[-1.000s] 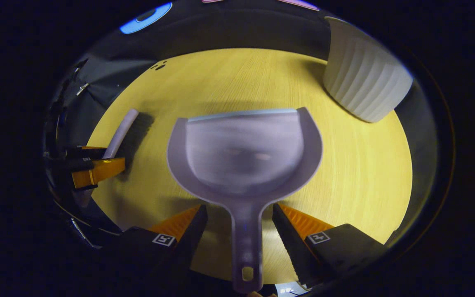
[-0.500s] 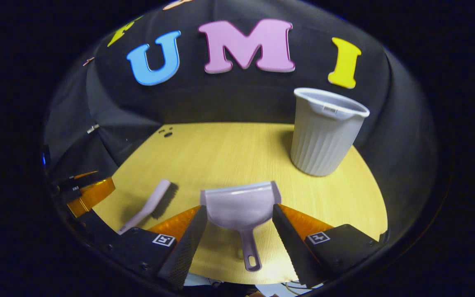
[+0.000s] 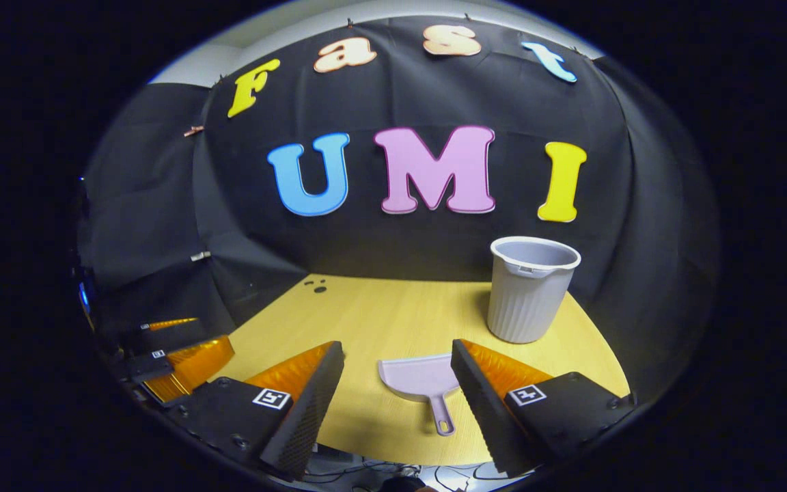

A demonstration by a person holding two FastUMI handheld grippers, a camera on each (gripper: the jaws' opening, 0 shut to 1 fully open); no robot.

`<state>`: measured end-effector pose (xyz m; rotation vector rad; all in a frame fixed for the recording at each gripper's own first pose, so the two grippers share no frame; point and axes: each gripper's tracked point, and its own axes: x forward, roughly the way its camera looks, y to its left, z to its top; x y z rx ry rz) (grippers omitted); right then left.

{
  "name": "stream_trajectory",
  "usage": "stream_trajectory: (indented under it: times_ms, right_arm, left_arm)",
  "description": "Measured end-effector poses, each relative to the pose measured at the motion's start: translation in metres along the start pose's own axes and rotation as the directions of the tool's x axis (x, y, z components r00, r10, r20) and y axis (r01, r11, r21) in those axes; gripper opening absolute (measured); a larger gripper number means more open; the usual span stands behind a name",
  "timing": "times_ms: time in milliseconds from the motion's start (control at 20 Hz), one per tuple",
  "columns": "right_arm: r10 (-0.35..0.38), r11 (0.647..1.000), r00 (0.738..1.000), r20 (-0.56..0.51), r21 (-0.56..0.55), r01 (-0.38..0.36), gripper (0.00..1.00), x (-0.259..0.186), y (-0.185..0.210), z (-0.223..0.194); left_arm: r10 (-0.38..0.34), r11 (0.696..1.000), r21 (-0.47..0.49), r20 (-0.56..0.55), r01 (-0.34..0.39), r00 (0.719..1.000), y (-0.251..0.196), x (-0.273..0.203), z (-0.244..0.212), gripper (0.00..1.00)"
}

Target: Pick up the small broom and dustpan from the desktop, sweep the trash into the dustpan with the broom, and then empty the trash into the garbage bin.

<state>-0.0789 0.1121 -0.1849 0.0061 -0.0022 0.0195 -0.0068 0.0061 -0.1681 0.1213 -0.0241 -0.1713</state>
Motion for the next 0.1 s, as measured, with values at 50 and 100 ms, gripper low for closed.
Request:
stream_trajectory:
  times_ms: [50,100]
  right_arm:
    - [-0.005,1.000,1.000,0.001,-0.004,0.005,0.99,-0.0056,0.0007,-0.0021]
    - [-0.012,1.000,1.000,-0.007,-0.008,0.012,0.99,-0.0101,-0.0014,-0.0050]
  left_arm:
    - [-0.010,1.000,0.005,0.005,0.010,1.000,-0.0029,-0.0060,0.0009,0.96]
    - [-0.010,1.000,0.017,0.004,0.010,1.000,-0.0011,-0.0086,0.0012,0.96]
